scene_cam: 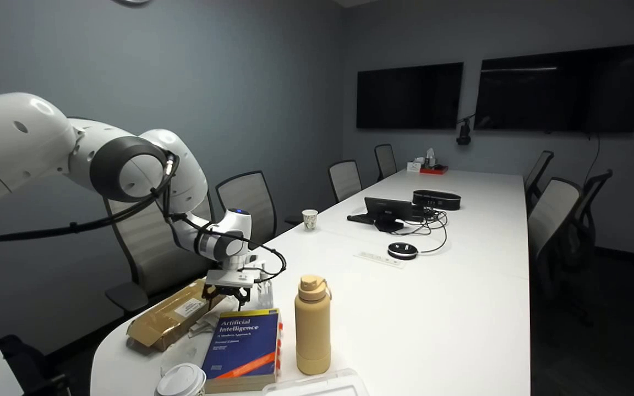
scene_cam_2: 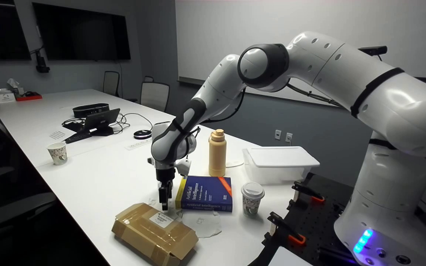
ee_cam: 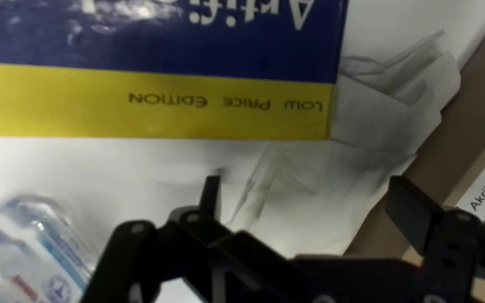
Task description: Pick up the tissue and then wipe the book's cover
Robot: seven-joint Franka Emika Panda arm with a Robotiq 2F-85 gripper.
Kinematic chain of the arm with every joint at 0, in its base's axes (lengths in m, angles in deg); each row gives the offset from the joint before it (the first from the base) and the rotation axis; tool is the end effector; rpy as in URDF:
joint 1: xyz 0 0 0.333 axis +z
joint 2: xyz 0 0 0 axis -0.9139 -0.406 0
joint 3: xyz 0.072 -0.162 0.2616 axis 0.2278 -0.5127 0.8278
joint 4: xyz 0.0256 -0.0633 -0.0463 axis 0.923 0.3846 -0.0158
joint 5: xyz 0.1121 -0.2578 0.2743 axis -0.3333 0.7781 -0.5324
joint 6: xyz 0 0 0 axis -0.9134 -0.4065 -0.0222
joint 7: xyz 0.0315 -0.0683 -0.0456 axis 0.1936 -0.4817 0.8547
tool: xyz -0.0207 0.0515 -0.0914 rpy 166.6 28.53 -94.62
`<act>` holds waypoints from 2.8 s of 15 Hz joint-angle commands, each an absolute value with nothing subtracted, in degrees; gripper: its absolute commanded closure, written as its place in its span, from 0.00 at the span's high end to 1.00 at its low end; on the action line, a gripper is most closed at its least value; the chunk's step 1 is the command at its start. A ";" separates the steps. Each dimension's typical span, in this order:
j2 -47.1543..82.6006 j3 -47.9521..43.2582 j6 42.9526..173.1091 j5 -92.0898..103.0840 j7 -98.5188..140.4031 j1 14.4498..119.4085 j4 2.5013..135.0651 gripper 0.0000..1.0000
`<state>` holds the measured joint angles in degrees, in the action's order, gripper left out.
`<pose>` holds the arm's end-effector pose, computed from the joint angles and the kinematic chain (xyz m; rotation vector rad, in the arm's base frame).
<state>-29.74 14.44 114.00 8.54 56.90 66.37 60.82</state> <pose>0.6568 0.1358 0.0098 -2.7705 -1.0906 0.1255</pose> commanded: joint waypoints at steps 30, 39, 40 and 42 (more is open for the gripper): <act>-20.10 15.43 112.62 9.24 56.58 66.44 65.64 0.01; -8.74 14.40 100.39 5.45 54.56 63.69 74.15 0.01; -7.67 13.44 100.35 5.62 53.72 63.53 75.68 0.01; -6.47 11.93 100.83 5.75 52.87 62.89 78.26 0.01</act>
